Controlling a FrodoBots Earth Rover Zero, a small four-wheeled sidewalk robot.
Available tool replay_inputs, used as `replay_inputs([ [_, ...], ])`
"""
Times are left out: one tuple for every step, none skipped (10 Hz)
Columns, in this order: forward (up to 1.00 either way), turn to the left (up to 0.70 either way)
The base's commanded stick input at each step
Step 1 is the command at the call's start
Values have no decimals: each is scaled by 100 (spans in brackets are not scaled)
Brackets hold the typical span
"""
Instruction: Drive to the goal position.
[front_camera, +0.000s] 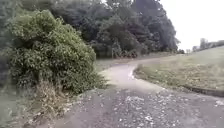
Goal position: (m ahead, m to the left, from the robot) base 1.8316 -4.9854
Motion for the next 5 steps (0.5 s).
replay_inputs([
  [45, -27],
  [45, -27],
  [45, 0],
  [45, 0],
  [45, 0],
])
